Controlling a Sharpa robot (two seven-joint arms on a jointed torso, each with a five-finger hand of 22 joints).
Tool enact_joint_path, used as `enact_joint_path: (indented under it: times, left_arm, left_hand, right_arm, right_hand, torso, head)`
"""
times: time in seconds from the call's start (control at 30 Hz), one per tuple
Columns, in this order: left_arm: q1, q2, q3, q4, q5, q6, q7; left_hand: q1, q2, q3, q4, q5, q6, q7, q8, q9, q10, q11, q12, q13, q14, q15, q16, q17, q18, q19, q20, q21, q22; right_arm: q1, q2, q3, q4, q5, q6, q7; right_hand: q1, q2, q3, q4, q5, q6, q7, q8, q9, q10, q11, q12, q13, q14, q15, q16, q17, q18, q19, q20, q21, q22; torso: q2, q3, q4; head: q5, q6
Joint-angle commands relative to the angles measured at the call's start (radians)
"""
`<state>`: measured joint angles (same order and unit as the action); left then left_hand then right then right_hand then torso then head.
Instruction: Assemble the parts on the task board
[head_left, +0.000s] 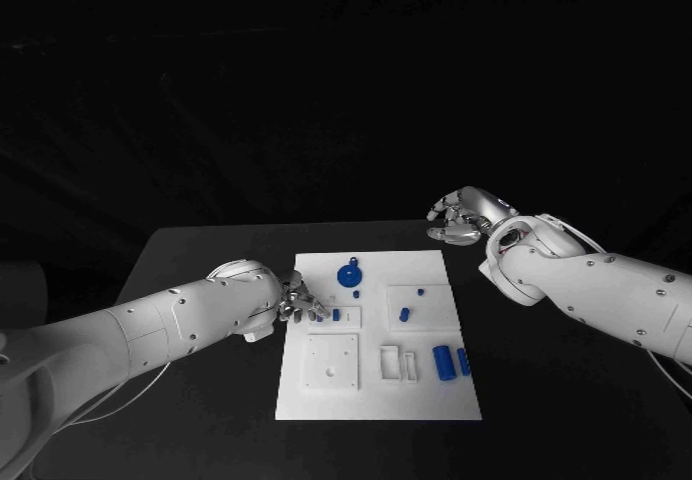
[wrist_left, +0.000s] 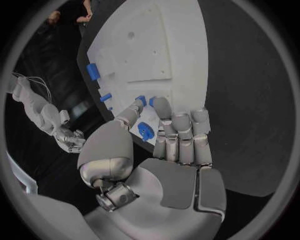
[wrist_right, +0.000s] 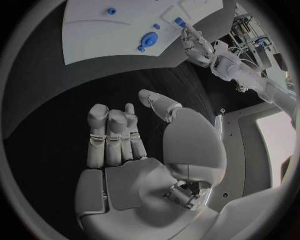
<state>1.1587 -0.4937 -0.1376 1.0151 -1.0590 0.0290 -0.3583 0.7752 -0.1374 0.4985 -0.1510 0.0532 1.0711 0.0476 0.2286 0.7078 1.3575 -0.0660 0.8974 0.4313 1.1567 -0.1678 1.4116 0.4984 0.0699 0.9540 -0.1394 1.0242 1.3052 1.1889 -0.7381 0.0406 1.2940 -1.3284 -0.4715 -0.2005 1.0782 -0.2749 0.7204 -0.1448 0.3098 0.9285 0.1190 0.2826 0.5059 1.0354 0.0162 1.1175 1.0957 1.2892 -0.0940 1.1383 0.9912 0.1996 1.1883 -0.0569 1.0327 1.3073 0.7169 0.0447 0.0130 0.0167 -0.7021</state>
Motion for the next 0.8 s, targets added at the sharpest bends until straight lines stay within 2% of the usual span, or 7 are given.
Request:
enact_joint_path:
  times: [0.03,0.23,0.8]
  left_arm:
    - [-0.002,0.004,0.000,-0.005,-0.007,0.021,0.002]
    - [-0.005,0.010,-0.001,-0.012,-0.007,0.023,0.003]
    - [-0.009,0.022,-0.001,-0.023,-0.004,0.026,0.009]
  left_hand:
    - [0.004,0.013,-0.004,-0.010,-0.003,0.002,0.000,0.005,0.000,-0.005,0.001,0.000,0.001,-0.006,-0.004,0.006,-0.001,-0.005,-0.005,-0.118,-0.001,0.001]
    - [0.025,0.046,-0.011,-0.035,-0.002,0.003,0.000,0.007,-0.002,-0.005,0.000,0.001,0.001,-0.005,-0.004,0.007,-0.002,-0.006,-0.005,-0.118,-0.002,0.001]
    - [0.039,0.096,-0.022,-0.060,-0.002,0.006,0.000,0.009,-0.007,-0.003,0.000,0.001,-0.001,-0.004,-0.004,0.008,-0.004,-0.008,-0.003,-0.118,-0.004,0.002]
  right_arm:
    - [0.000,0.000,0.000,0.001,-0.003,0.009,0.009]
    - [0.000,-0.001,0.000,0.002,-0.003,0.009,0.009]
    - [0.000,-0.002,0.000,0.004,-0.003,0.010,0.009]
  right_hand:
    - [-0.007,0.004,-0.005,0.000,0.007,0.000,0.009,-0.007,0.000,-0.006,-0.002,0.003,-0.001,0.008,-0.001,-0.006,0.002,0.062,0.001,-0.005,-0.007,0.006]
    - [-0.007,0.004,-0.005,0.000,0.007,0.000,0.009,-0.007,0.000,-0.006,-0.002,0.004,-0.001,0.008,-0.001,-0.006,0.002,0.062,0.001,-0.005,-0.007,0.006]
    - [-0.008,0.004,-0.005,0.000,0.007,0.000,0.009,-0.007,0.000,-0.006,-0.002,0.004,-0.002,0.008,-0.001,-0.006,0.002,0.062,0.001,-0.005,-0.007,0.006]
  torso:
    - [0.000,0.0001,-0.0006]
    - [-0.001,0.0008,-0.0003]
    - [-0.001,0.0018,-0.0005]
  head:
    - [0.000,-0.001]
    - [-0.001,-0.003]
    - [-0.002,-0.005]
